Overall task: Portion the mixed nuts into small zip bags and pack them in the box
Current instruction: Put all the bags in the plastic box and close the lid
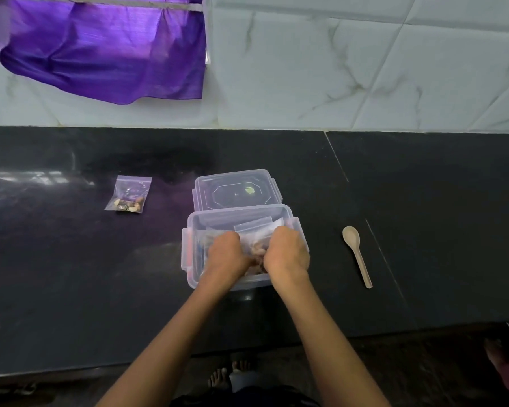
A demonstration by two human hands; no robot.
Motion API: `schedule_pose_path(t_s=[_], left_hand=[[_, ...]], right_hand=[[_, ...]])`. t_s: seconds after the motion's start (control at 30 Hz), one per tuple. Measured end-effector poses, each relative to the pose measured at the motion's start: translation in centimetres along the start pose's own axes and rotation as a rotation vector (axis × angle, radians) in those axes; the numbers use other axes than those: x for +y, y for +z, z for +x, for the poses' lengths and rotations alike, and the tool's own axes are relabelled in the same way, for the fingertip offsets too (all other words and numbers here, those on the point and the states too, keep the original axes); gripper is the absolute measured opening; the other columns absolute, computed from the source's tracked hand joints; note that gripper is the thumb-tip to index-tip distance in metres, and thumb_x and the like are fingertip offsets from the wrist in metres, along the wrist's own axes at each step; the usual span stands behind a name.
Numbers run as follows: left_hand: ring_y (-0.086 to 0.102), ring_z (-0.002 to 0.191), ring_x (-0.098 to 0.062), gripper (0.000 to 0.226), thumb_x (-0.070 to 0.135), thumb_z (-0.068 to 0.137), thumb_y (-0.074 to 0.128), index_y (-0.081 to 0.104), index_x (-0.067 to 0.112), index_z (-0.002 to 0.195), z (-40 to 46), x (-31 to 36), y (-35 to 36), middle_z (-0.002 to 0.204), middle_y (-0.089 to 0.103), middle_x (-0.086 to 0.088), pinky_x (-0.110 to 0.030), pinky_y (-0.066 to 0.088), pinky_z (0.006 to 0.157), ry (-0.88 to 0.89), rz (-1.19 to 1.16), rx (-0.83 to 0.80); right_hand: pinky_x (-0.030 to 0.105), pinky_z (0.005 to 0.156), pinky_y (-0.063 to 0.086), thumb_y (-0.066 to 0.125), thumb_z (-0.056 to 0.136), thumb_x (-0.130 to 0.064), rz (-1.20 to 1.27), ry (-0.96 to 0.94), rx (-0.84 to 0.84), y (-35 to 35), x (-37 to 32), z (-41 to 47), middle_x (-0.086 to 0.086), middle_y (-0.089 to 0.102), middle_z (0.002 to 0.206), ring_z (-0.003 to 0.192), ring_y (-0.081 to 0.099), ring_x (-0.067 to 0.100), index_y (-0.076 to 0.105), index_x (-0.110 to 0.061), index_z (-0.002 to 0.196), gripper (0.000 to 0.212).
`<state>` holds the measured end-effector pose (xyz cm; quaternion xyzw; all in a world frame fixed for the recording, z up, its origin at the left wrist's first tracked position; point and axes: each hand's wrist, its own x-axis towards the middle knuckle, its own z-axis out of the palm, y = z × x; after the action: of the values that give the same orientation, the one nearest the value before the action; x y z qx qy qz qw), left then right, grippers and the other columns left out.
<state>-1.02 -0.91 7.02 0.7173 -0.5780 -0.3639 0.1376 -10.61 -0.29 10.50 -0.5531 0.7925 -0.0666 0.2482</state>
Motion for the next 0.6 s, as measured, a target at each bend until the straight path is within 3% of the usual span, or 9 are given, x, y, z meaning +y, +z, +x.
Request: schedule_pose_path(t_s=[0.13,0.2,0.3,0.43,0.6], left_hand=[[0.062,0.095,-0.021,0.049,0.017,0.076,0.078,0.056,0.013,0.12,-0.7,-0.8,-0.6,0.108,0.065,-0.002,-0.031,0.048,0.078,0.154,-0.011,0.206],[0.06,0.107,-0.019,0.057,0.018,0.077,0.078,0.054,0.019,0.128,-0.5,-0.7,-0.9,0.123,0.062,0.002,-0.033,0.049,0.089,0.267,0.069,0.202],[0.057,0.117,-0.019,0.059,0.021,0.078,0.077,0.053,0.022,0.132,0.5,-0.5,-0.8,0.131,0.059,0.001,-0.036,0.048,0.096,0.308,0.247,0.107],[0.061,0.111,-0.024,0.053,0.021,0.082,0.072,0.053,0.02,0.132,2.1,-0.6,-0.3,0.125,0.063,-0.006,-0.037,0.051,0.092,0.279,0.452,-0.021],[0.06,0.111,-0.023,0.048,0.024,0.085,0.069,0.053,0.022,0.13,2.8,-1.0,0.3,0.125,0.062,-0.004,-0.035,0.049,0.093,0.378,0.531,-0.033]], right_hand=[[0.024,0.072,0.05,0.059,0.091,-0.012,-0.019,-0.177,0.137,-2.2,0.5,-0.5,0.006,0.057,0.118,0.1,0.061,0.018,0.052,-0.014,0.123,0.033],[0.026,0.08,0.051,0.063,0.088,-0.01,-0.017,-0.321,0.074,-2.4,0.3,0.4,0.004,0.053,0.127,0.107,0.058,0.018,0.048,-0.02,0.131,0.046],[0.031,0.091,0.048,0.068,0.084,-0.012,-0.211,-0.444,-0.103,-1.2,0.0,1.7,0.002,0.043,0.135,0.117,0.052,0.021,0.044,-0.023,0.138,0.06],[0.03,0.09,0.048,0.064,0.088,-0.014,-0.306,-0.507,-0.042,0.5,0.7,2.2,0.004,0.046,0.128,0.114,0.05,0.02,0.051,-0.017,0.131,0.045],[0.034,0.101,0.041,0.059,0.092,-0.015,-0.435,-0.438,-0.075,1.1,0.9,2.5,0.008,0.046,0.13,0.122,0.044,0.024,0.052,-0.011,0.129,0.039]])
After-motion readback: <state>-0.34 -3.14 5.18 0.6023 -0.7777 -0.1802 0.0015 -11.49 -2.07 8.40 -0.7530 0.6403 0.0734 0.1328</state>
